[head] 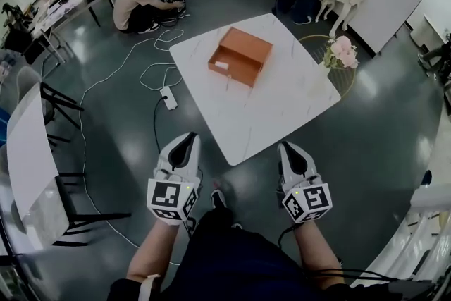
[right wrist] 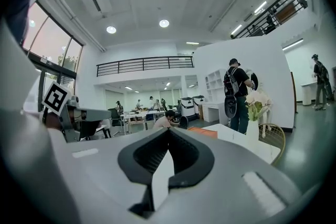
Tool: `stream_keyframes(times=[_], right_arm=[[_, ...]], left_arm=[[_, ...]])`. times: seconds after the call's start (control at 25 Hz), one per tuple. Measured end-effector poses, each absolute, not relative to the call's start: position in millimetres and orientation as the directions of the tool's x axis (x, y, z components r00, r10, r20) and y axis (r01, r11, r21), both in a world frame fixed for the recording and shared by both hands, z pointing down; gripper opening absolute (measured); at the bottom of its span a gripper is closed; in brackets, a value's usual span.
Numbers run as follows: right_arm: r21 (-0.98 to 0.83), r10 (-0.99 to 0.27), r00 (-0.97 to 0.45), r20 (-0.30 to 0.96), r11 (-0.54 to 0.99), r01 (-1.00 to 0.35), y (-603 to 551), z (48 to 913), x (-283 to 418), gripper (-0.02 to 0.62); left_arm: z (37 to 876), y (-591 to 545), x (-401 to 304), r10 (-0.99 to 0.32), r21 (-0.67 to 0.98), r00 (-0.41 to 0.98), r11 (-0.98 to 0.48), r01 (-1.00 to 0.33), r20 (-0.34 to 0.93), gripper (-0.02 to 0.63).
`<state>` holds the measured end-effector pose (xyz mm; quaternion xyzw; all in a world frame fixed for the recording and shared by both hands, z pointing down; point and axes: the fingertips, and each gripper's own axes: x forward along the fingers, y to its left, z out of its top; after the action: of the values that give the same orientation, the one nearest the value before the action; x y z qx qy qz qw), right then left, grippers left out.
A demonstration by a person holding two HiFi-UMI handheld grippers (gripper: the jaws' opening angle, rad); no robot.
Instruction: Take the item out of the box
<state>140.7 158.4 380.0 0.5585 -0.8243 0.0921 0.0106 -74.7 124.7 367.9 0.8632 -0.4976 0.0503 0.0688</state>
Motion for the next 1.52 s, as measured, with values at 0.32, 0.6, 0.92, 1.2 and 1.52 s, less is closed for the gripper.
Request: stream_keyframes(times=[0.32, 0.6, 0.92, 1.2, 1.52], right_arm=[[-0.149, -0.925, -0.350, 0.150, 0.328, -0.933, 93, 390, 126, 0.003], [-0.147, -0.927, -0.348, 0.139, 0.328, -0.933, 54, 388, 115, 0.003], [-0.179, -0.900, -0.403, 0.165, 0.374, -0.910, -3, 411, 123, 0.003], [-0.192, -0.851, -0.496, 0.174, 0.465, -0.864, -70, 416, 134, 0.003], [-0.232, -0.792, -0.576, 0.203, 0.532, -0.814, -133, 440, 142, 0.003]], left_arm=[[374, 61, -92, -0.844, 0.065, 0.511, -0.507, -0.859, 0.163, 0.020], [381, 27, -102, -0.839, 0.070, 0.515, -0.511, -0.857, 0.173, 0.020], [395, -22, -78, -0.840, 0.069, 0.501, -0.499, -0.864, 0.207, 0.020], [390, -76, -52, -0.867, 0.052, 0.448, -0.449, -0.892, 0.219, 0.020], [411, -108, -46, -0.895, 0.054, 0.354, -0.353, -0.934, 0.271, 0.020]])
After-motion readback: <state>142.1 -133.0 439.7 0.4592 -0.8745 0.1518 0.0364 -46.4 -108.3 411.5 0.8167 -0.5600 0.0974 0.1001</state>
